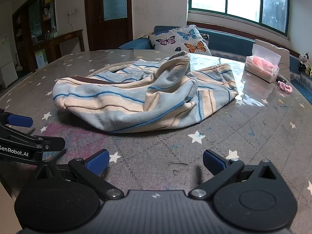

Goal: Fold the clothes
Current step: 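Move both grippers toward the crumpled striped shirt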

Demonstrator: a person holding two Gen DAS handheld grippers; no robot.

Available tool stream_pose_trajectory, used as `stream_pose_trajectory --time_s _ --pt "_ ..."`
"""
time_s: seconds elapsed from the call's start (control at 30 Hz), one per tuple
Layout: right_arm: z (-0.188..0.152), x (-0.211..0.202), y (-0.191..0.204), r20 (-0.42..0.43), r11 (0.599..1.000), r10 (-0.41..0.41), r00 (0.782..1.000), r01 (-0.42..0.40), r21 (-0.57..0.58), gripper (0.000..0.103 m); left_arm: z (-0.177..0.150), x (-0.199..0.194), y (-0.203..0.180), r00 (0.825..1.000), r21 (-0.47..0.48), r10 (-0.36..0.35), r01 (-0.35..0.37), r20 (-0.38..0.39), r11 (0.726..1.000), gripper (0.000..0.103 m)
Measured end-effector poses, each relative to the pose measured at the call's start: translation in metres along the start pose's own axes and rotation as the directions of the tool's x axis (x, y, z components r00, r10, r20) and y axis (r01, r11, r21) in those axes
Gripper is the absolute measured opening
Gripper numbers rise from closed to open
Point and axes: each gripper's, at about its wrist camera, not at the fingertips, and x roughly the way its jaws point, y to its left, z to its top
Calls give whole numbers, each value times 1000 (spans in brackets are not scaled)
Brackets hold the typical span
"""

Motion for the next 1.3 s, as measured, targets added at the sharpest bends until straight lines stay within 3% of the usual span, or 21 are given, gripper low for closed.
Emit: stream_pose_trajectory --time_s 1.3 --pt "12 8 1 -12 1000 -7 1000 7 -23 103 14 10 8 1000 -1 12 -12 -9 1000 103"
